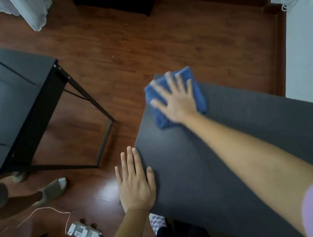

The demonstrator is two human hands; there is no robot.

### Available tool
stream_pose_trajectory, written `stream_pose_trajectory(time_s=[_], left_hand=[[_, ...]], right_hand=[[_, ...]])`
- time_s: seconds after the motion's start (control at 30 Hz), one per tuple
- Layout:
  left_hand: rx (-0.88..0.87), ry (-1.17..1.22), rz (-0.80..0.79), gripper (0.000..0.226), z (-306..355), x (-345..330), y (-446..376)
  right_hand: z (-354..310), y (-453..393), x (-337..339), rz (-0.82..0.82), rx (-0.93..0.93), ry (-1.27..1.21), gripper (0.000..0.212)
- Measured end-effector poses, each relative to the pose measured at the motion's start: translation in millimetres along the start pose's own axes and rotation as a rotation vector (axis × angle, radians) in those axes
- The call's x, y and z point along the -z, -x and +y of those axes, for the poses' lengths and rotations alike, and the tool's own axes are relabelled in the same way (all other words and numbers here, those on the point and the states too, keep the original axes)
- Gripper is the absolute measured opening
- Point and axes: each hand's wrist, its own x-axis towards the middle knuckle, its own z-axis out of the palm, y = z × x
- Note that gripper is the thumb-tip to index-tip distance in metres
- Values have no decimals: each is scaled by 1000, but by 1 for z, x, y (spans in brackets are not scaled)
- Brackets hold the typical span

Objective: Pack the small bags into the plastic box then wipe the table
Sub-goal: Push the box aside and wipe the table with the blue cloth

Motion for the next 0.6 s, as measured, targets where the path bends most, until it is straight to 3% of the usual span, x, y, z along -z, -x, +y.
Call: stream_pose_trajectory(time_s=[0.13,0.2,0.27,0.37,0.5,0.57,0.6], left_hand=[[-4,11,0,65,-2,-2,1],[-7,21,0,65,-2,-1,2],[-5,28,2,65,-1,-2,2],[-8,29,3,66,0,-2,1],[-12,13,7,66,-2,-2,-1],[-8,7,11,66,-2,-3,0],[-8,-4,17,66,-1,-3,0]], right_hand=[[116,30,23,96,-606,-34,67],[144,87,29,125,-789,-90,71],[123,135,17,143,-843,-75,71],[36,162,-12,118,-514,24,65],[-35,90,-23,29,37,6,61],[-18,41,-8,-20,55,-7,61],[3,23,0,-17,-42,-15,61]])
